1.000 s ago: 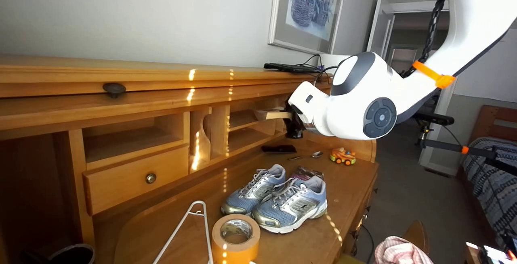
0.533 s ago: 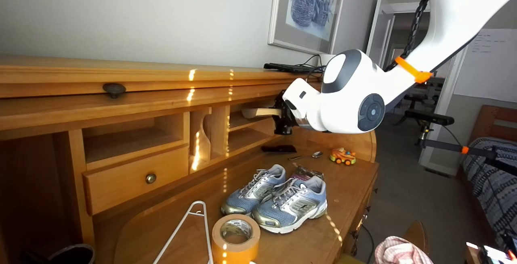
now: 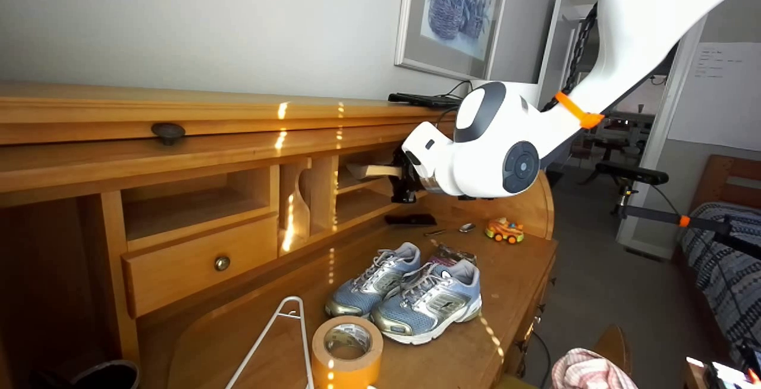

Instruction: Put the white book on the topmost middle shelf.

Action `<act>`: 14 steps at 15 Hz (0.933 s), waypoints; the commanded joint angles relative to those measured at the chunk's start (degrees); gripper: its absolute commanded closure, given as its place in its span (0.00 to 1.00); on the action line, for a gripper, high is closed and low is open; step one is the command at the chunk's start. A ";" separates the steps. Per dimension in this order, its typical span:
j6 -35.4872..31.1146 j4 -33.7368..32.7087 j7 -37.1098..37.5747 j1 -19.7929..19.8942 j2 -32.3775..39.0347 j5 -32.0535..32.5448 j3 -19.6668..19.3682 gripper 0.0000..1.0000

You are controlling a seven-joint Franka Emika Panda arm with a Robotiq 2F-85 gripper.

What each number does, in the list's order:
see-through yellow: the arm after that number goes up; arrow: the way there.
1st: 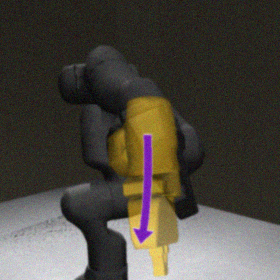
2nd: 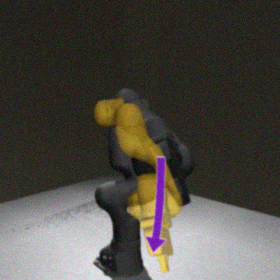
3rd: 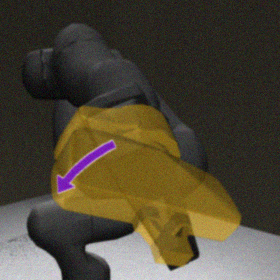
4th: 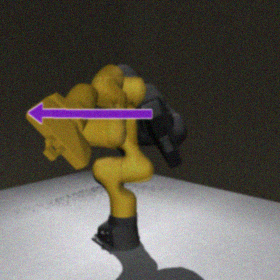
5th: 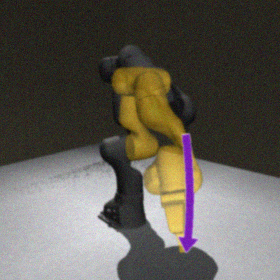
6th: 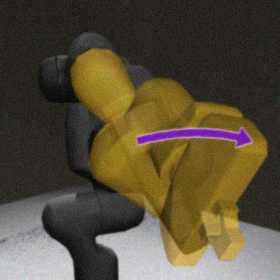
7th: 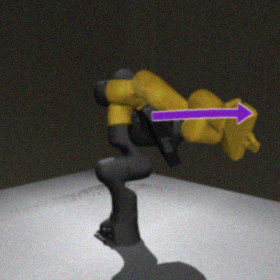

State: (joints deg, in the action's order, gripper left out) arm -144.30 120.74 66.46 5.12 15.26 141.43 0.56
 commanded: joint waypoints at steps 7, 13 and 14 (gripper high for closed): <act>-4.07 -7.02 0.36 2.63 5.22 0.47 2.05 0.94; -4.31 -9.84 -0.20 3.26 7.59 -0.43 2.62 0.94; -4.27 -10.11 -0.27 3.32 7.88 -0.53 2.73 0.94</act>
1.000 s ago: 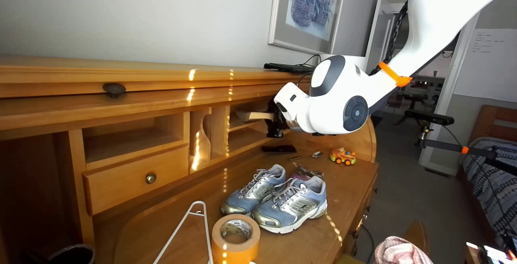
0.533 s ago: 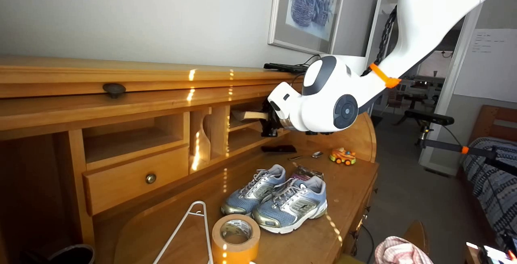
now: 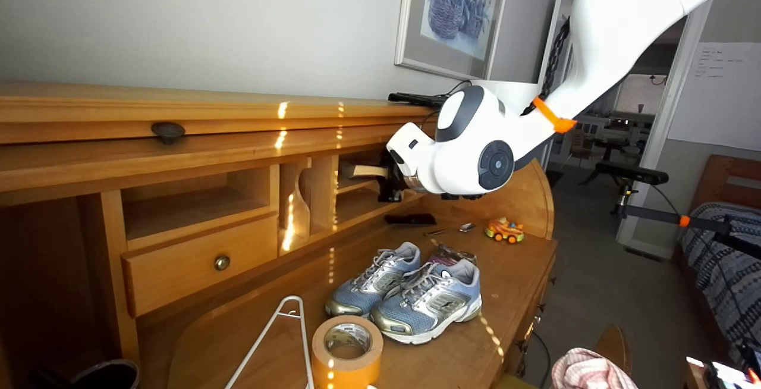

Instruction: Put the white book on the topmost middle shelf.

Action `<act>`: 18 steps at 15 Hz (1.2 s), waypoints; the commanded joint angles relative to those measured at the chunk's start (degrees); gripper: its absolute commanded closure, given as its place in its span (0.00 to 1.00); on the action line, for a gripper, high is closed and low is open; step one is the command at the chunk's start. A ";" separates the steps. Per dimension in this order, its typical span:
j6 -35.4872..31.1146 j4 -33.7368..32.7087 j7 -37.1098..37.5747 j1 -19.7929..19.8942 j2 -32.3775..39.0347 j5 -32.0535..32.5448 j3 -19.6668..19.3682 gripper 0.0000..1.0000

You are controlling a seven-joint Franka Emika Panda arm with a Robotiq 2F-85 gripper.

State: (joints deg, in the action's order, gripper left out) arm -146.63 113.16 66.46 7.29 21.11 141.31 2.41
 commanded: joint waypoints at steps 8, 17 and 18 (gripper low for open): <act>-1.43 -1.65 0.19 1.16 1.74 -0.12 1.28 0.46; -1.55 -0.34 1.61 1.16 1.05 0.41 2.32 0.00; -1.47 -0.08 1.75 1.11 0.85 0.25 2.43 0.00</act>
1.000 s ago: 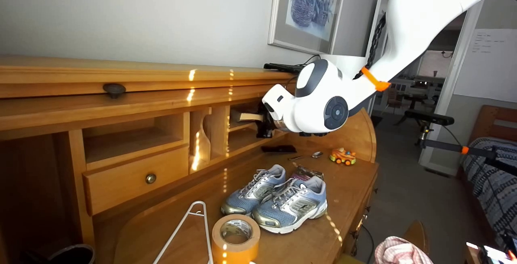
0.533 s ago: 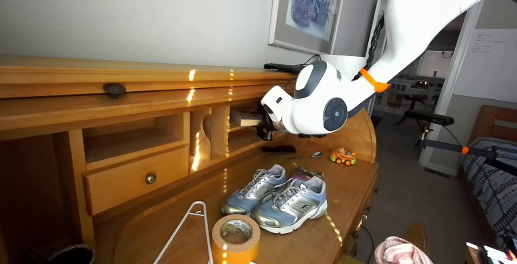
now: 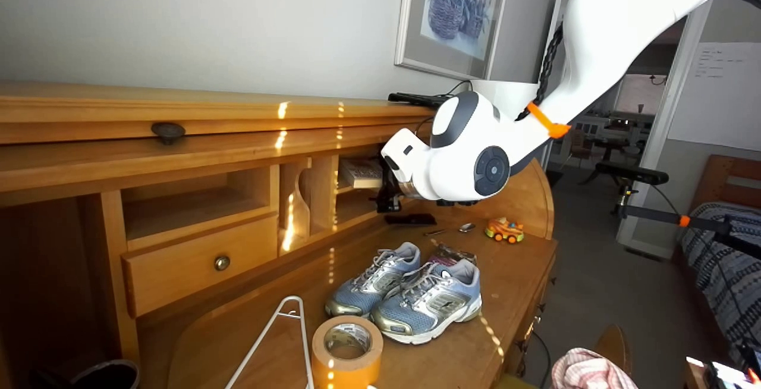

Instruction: Put the white book on the topmost middle shelf.

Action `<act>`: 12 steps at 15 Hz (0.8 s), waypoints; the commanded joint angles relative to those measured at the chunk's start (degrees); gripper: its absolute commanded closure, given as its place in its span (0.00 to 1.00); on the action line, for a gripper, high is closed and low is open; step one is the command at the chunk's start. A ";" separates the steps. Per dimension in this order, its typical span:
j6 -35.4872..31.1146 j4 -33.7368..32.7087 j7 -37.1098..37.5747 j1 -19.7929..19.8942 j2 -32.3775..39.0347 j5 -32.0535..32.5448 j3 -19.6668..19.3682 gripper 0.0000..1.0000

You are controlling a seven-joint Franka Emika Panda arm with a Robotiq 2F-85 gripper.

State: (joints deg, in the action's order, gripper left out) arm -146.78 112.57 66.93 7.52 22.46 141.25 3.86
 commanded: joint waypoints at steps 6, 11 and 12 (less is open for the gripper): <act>-0.93 4.21 2.58 0.73 -2.20 -2.93 1.30 0.00; -1.06 8.85 5.79 0.74 -4.71 -4.47 1.49 0.05; -0.83 9.82 7.02 0.65 -5.37 -3.81 1.59 0.08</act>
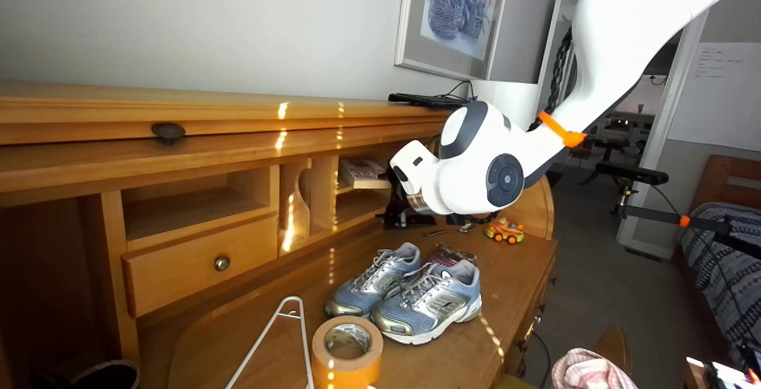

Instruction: Put the white book on the topmost middle shelf.

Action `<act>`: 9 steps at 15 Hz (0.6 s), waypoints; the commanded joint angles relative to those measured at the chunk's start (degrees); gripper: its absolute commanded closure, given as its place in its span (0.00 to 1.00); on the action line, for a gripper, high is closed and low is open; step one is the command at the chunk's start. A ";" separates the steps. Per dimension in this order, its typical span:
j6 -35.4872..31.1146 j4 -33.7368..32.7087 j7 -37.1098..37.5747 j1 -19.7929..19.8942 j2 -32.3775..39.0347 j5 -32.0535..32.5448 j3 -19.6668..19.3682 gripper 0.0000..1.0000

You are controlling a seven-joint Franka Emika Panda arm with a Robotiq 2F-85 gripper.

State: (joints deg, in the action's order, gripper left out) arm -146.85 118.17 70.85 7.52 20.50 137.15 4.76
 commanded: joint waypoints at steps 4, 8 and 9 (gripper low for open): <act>-1.16 7.14 7.25 0.54 -6.10 1.73 0.85 0.28; -2.47 9.64 11.11 0.87 -8.88 1.76 0.11 0.65; -3.32 9.76 12.13 1.14 -9.38 1.70 -0.27 0.74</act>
State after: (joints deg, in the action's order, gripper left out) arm -147.27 125.28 79.04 7.58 14.38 137.55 5.14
